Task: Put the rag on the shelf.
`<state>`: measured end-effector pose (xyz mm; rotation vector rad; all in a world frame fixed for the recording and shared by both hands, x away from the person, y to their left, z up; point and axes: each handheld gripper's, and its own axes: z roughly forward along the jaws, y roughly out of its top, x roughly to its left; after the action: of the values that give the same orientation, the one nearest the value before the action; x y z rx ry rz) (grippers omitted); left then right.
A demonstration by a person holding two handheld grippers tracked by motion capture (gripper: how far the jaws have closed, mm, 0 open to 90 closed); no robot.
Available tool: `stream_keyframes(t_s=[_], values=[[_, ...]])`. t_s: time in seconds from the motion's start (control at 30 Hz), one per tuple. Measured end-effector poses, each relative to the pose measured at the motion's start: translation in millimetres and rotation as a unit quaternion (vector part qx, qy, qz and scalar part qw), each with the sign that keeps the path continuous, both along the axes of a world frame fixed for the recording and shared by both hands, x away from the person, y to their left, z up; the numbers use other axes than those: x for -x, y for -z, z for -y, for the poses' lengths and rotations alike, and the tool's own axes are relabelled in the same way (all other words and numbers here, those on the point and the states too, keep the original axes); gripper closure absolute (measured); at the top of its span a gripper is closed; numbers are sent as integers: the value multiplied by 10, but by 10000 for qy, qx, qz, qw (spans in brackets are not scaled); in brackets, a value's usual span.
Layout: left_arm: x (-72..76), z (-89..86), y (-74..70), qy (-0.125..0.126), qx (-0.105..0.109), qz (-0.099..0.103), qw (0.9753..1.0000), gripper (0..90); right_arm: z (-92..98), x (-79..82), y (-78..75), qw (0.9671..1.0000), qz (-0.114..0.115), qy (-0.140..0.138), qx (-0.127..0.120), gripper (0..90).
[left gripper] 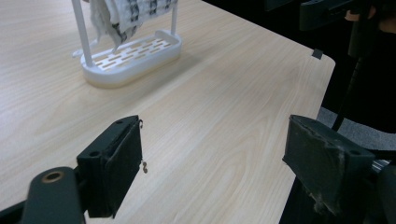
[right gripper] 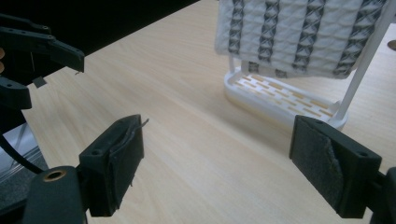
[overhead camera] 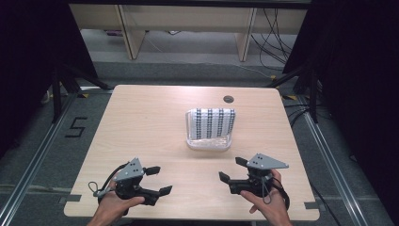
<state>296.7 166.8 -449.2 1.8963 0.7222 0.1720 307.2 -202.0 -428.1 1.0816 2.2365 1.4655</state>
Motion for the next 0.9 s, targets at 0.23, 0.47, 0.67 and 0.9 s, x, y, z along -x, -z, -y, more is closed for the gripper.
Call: stream_keyframes(t_s=[0.23, 0.47, 0.67, 0.9], values=[[57, -41, 112, -76, -227, 7, 9997, 185, -20, 95, 116, 9997, -182, -35, 154, 189], [114, -34, 250, -32, -413, -35, 9991, 185, -20, 187, 252, 9992, -350, -48, 165, 184], [145, 19, 363, 1, -617, -88, 9981, 183, 2, 220, 324, 9988, -363, -122, 291, 185], [198, 98, 460, 31, -580, -192, 9981, 179, 7, 297, 376, 9985, -479, -119, 255, 179]])
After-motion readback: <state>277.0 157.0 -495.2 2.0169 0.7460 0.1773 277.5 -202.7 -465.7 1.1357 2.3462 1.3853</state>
